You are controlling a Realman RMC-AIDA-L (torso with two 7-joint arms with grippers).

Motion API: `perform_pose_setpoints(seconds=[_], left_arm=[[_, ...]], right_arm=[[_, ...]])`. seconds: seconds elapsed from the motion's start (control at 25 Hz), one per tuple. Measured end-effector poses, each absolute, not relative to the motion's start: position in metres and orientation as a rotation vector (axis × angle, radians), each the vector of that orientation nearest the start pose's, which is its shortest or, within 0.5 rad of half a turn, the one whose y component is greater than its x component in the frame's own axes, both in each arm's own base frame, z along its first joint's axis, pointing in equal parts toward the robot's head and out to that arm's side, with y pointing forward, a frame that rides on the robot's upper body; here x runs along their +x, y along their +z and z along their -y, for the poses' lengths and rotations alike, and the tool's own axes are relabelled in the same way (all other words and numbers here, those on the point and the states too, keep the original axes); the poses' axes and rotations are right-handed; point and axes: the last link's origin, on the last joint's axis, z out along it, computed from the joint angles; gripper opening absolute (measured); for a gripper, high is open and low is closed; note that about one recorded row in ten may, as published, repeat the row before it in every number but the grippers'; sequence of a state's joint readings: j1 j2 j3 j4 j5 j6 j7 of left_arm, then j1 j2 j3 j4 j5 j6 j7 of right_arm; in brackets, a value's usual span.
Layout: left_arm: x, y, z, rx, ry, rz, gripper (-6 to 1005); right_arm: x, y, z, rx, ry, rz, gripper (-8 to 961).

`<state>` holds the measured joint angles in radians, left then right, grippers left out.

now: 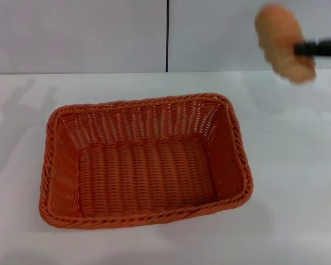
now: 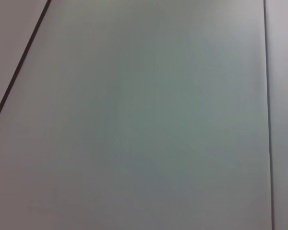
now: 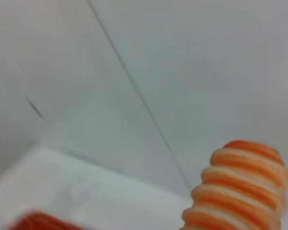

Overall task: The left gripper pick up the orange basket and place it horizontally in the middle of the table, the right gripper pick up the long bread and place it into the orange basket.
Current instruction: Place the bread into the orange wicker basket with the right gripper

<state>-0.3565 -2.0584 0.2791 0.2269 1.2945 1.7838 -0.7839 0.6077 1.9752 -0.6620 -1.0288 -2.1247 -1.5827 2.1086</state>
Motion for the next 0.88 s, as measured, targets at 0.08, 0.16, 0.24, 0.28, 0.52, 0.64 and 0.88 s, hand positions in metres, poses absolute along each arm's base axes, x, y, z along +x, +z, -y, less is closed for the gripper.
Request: perform_pose_setpoints(seconds=[0.08, 0.16, 0.24, 0.28, 0.52, 0.64, 0.88], left_arm=[[-0.313, 0.076, -0.279, -1.612, -1.315, 0.343, 602], [-0.313, 0.076, -0.279, -1.612, -1.316, 0.343, 602], [-0.313, 0.075, -0.279, -1.612, -1.318, 0.347, 602], [-0.313, 0.075, -0.279, -1.612, -1.318, 0.347, 602], [-0.313, 0.075, -0.279, -1.612, -1.322, 0.355, 603], [-0.311, 0.074, -0.283, -1.615, -1.324, 0.357, 597], [-0.308, 0.072, -0.286, -1.620, -1.327, 0.355, 598]], right_arm=[[0.215, 0.106, -0.381, -2.533, 0.624, -0.993, 191], [0.201, 0.103, -0.377, -2.593, 0.702, -0.926, 182], [0.180, 0.089, -0.370, -2.711, 0.768, -0.818, 174], [0.180, 0.089, -0.370, -2.711, 0.768, -0.818, 170], [0.145, 0.041, -0.355, -2.976, 0.703, -0.610, 142], [0.136, 0.021, -0.353, -3.050, 0.633, -0.529, 137], [0.129, -0.002, -0.352, -3.087, 0.541, -0.486, 153]])
